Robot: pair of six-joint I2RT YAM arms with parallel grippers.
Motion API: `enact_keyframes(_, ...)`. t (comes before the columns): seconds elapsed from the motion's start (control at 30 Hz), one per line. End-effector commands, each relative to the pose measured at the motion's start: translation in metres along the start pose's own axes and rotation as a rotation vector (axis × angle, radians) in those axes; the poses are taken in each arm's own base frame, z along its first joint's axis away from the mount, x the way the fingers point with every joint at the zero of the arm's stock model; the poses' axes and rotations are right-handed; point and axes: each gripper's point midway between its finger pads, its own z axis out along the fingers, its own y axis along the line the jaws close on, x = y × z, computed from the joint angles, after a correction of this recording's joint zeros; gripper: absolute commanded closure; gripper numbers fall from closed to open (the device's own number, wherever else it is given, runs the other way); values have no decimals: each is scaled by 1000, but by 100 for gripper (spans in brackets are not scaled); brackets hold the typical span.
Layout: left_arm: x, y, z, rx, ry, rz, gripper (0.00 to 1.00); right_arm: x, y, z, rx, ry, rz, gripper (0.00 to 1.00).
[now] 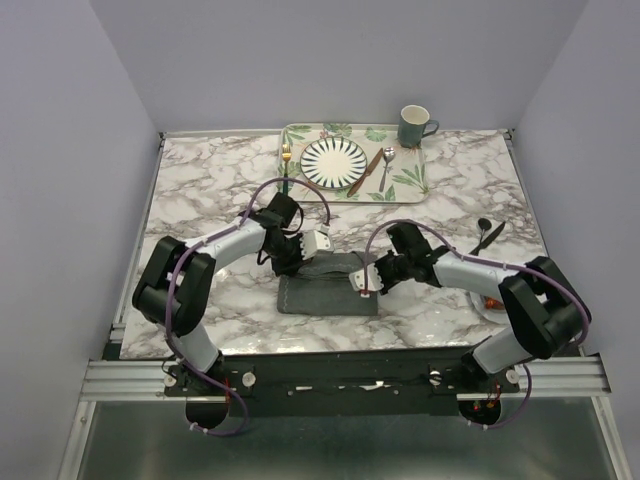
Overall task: Fold the napkin into a case and place the utensils inside
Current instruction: Fold the lower triangle-folded napkin at the center of the board.
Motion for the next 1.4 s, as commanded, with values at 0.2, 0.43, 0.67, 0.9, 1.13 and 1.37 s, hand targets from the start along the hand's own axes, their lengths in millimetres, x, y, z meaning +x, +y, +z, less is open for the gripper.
enact_keyframes(0.2, 14, 17, 2, 35, 32, -174, 100, 32, -20, 2, 21, 126, -25, 99)
enact_keyframes(0.43, 9, 18, 8, 60, 30, -249, 100, -15, -49, -33, 18, -3, 75, 99)
enact_keyframes(0.67, 9, 20, 13, 68, 35, -312, 100, -7, -10, -20, -101, 6, 106, 99)
enact_keyframes(0.9, 15, 19, 12, 74, 46, -359, 100, 24, 20, 12, -178, 91, 98, 99)
enact_keyframes(1.13, -9, 31, -19, 60, -43, -324, 100, 39, 4, 20, -173, 156, 90, 99)
enact_keyframes(1.37, 1, 34, -34, 21, 5, -127, 100, 45, -3, 21, -169, 175, 60, 99)
